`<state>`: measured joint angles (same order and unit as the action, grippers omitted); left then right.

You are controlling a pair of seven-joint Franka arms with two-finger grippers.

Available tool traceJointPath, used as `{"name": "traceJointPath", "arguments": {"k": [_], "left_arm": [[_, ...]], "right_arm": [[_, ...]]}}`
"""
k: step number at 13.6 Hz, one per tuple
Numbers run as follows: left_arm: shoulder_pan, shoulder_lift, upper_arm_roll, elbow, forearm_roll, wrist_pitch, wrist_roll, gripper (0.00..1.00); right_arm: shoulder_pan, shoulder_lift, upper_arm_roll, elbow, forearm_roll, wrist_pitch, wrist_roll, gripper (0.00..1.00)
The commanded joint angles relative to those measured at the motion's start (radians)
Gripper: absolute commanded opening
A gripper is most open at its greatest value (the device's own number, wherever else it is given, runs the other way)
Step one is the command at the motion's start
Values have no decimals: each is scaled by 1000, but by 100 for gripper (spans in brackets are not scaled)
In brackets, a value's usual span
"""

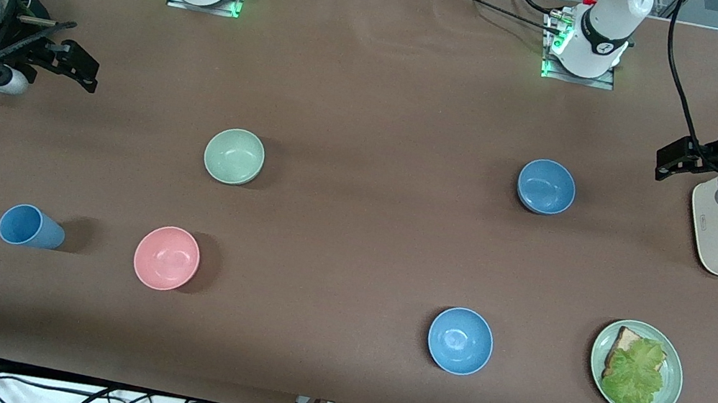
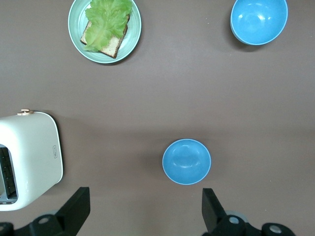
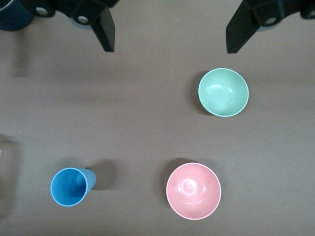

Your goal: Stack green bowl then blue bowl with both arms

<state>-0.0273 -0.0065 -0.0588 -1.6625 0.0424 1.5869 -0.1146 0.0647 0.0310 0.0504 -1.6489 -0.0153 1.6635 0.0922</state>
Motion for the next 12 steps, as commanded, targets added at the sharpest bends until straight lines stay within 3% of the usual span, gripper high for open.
{"name": "traceJointPath", "arguments": {"k": [1,12], "left_arm": [[9,14,-4,33,-13,-25,1,100],[1,14,-6,41,-12,-19,50,100]], "right_arm": [[-9,-52,11,-64,-2,16,-5,100],[-5,-57,22,-62,-2,16,0,100]]}}
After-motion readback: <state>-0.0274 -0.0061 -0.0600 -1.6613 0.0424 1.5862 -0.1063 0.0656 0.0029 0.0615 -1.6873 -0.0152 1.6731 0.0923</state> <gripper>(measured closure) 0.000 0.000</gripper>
